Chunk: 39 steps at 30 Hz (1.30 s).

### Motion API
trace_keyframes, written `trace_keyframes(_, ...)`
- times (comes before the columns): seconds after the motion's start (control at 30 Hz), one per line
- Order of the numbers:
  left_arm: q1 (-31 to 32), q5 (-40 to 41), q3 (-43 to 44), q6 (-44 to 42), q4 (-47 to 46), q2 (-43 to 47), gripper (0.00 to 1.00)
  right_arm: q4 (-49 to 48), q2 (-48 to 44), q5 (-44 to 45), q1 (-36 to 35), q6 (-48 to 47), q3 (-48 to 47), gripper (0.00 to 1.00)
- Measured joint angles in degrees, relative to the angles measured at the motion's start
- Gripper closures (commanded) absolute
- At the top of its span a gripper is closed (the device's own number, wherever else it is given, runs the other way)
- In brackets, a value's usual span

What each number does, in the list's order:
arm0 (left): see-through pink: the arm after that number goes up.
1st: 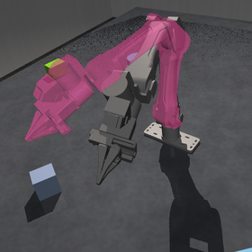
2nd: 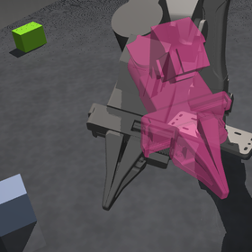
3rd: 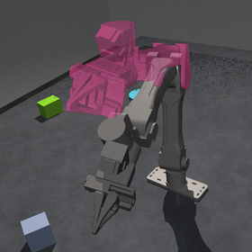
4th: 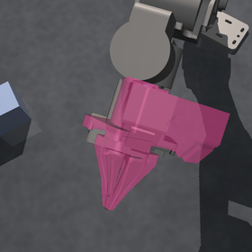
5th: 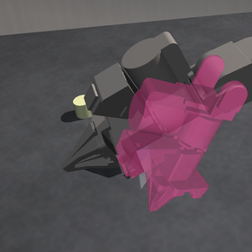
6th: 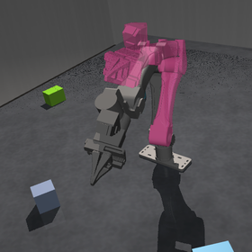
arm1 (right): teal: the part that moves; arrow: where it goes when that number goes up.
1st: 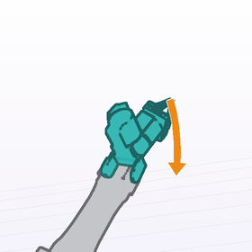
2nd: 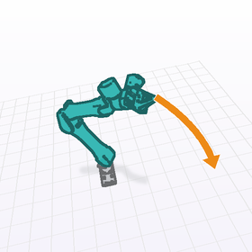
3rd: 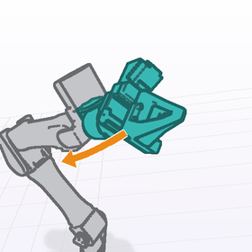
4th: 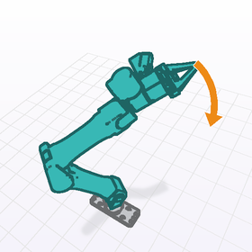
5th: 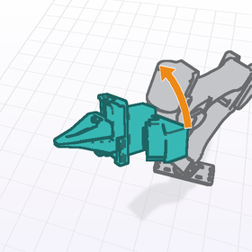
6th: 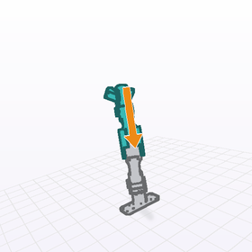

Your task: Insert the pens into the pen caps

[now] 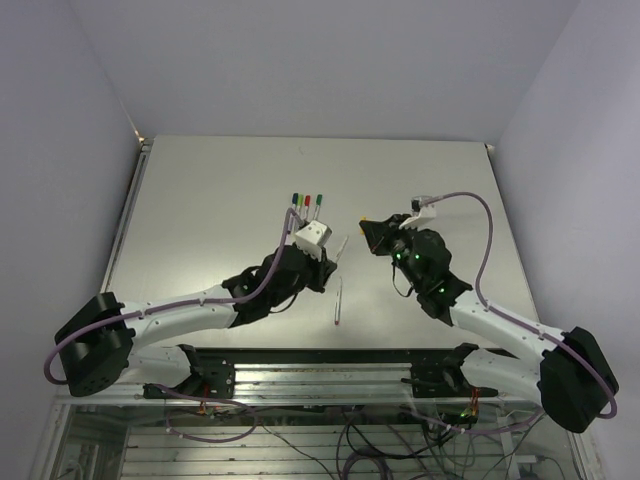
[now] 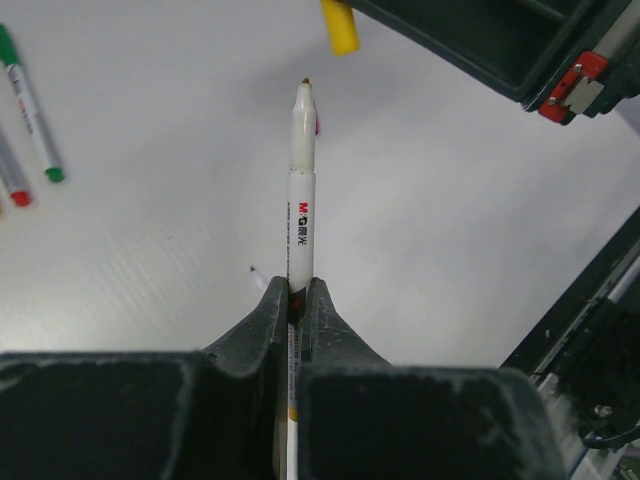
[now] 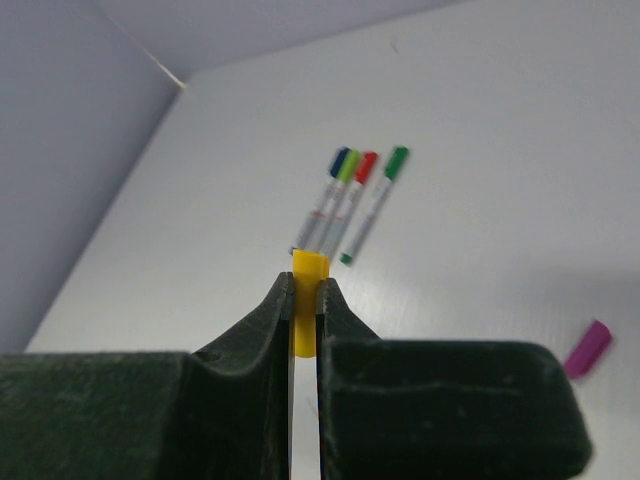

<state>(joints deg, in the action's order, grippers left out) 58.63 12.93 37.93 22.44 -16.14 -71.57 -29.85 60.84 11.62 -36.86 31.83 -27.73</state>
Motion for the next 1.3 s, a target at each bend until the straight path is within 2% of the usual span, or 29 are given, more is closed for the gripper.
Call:
trace_keyframes(0.3,0.0,-5.38,-5.29,2.34,-14.6,0.0,0.93,-17.9,-2.97,-4.72,0.0,1.4,6.32,1.0)
trace_keyframes(0.6,0.0,-5.7,-5.88,4.2,-19.15,0.76,0.93,-30.14,-1.9,-7.32,0.0,5.73,9.51,1.0)
trace_keyframes(0.9,0.0,-5.73,-5.88,4.66,-20.06,0.87,0.93,-35.41,0.98,-8.26,0.0,7.98,10.34,1.0)
trace_keyframes(1.3,0.0,-6.12,-5.88,4.85,-20.5,0.87,0.93,-36.22,1.14,-8.48,0.0,6.67,10.45,1.0)
